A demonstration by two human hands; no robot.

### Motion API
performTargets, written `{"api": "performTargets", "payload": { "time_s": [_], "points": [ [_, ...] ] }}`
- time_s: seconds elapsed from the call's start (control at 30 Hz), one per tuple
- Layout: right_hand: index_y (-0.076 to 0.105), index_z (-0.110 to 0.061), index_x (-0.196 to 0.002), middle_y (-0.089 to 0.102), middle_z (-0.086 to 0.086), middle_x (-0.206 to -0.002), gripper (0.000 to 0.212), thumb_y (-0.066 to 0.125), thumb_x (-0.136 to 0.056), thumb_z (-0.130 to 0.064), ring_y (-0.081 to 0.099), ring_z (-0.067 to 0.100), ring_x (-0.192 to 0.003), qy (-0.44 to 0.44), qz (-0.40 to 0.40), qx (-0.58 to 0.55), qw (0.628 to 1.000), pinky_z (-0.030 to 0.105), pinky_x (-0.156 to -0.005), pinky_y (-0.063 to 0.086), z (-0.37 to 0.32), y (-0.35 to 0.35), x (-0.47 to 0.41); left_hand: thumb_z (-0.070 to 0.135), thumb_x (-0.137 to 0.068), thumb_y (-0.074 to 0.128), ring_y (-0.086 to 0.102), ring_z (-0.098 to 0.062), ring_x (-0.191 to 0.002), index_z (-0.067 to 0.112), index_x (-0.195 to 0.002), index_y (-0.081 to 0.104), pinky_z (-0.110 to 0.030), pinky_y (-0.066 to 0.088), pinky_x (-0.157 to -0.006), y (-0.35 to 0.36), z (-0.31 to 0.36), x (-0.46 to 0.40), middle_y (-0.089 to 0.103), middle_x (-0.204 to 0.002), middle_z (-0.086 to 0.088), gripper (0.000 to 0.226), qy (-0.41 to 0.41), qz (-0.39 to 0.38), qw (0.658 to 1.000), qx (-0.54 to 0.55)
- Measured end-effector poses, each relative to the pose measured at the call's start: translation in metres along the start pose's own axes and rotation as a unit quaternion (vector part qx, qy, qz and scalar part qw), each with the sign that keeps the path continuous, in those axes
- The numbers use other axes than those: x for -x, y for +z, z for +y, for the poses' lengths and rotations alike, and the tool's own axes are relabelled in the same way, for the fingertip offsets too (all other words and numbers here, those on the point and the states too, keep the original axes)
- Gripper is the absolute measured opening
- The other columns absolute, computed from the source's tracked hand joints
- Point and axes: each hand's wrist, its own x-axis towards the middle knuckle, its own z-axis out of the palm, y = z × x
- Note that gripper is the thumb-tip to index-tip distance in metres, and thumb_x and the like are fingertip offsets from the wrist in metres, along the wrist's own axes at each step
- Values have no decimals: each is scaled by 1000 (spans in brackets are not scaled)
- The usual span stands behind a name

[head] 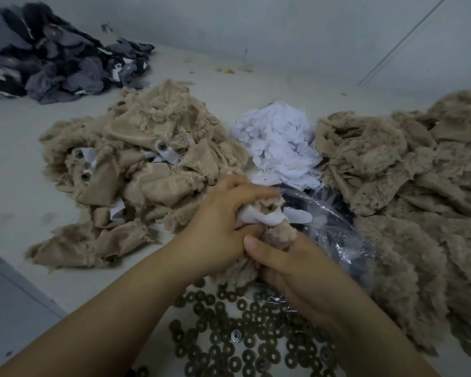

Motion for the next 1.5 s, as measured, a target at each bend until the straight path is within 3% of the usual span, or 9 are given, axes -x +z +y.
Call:
{"api": "performTargets", "payload": {
  "time_s": [0.13, 0.37, 0.53, 0.67, 0.8, 1.0, 1.17, 1.33, 1.5],
  "points": [
    [66, -15, -117, 73, 11, -114, 41, 78, -78, -13, 68, 29, -111, 7, 46, 95, 994, 45, -98, 54, 5, -3, -2, -19, -76, 57, 65, -11, -92, 12, -92, 72, -37, 53, -83, -9, -5, -3, 70, -96, 0, 38, 6, 35, 999, -10],
    [55, -21, -119, 77, 10, -86, 40, 71, -87, -1, 71, 12, -72, 57, 69, 117, 989, 19, -61, 53, 10, 9, -10, -27, -69, 46, 52, -10, -88, 16, -80, 59, -15, 41, -77, -28, -3, -20, 55, -93, -5, 46, 73, 132, 988, -19],
    [51, -30, -124, 77, 7, -87, 45, 72, -89, -11, 71, 10, -76, 67, 86, 186, 976, 21, -70, 52, 10, 16, -14, -21, -67, 43, 45, -23, -87, -5, -86, 65, -26, 42, -70, -61, -16, -44, 50, -100, -22, 33, 177, 228, 937, -196],
    [55, -34, -120, 76, 1, -84, 38, 71, -91, -17, 71, 7, -80, 50, 98, 248, 963, 22, -76, 50, -2, 21, -23, 4, -87, 59, 45, -39, -118, -3, -110, 62, -56, 39, -94, -82, -61, -63, 52, -130, -24, 25, 114, 167, 882, -426],
    [60, -36, -112, 75, -4, -86, 32, 72, -90, -16, 71, 9, -82, 28, 107, 306, 946, 25, -80, 55, -7, 29, -31, 56, -97, 14, 17, -22, -148, 13, -142, 47, -55, -2, -119, -76, -105, -58, 35, -157, -3, 71, -67, -74, 847, -522],
    [63, -37, -106, 72, -13, -83, 29, 73, -88, -17, 70, 9, -77, -11, 158, 377, 913, 30, -77, 59, -8, 23, -31, 52, -94, 18, 37, -27, -140, 12, -121, 62, -64, 8, -113, -68, -93, -55, 57, -135, -5, 65, 26, 25, 888, -459],
    [64, -39, -100, 66, -25, -80, 26, 75, -85, -21, 63, -6, -69, -97, 230, 483, 839, 10, -63, 50, -8, 4, -24, 46, -94, 36, 49, -24, -126, 17, -99, 64, -60, 22, -109, -46, -60, -49, 62, -116, 1, 41, 83, 27, 901, -426],
    [73, -21, -106, 62, -15, -87, 25, 76, -82, -13, 53, -5, -71, -179, 316, 604, 710, 3, -69, 40, -17, -23, -14, 47, -94, 31, 39, -22, -136, 17, -111, 64, -61, 16, -111, -6, -37, -40, 58, -129, 1, 48, 107, -43, 908, -403],
    [73, -12, -110, 61, 11, -122, 30, 66, -81, -7, 58, 33, -109, -157, 397, 657, 621, 36, -90, 46, -36, -53, -3, 48, -96, 26, 41, -20, -134, 19, -106, 64, -62, 26, -106, 28, -17, -37, 60, -122, 4, 49, 146, -83, 903, -395]
  ]
}}
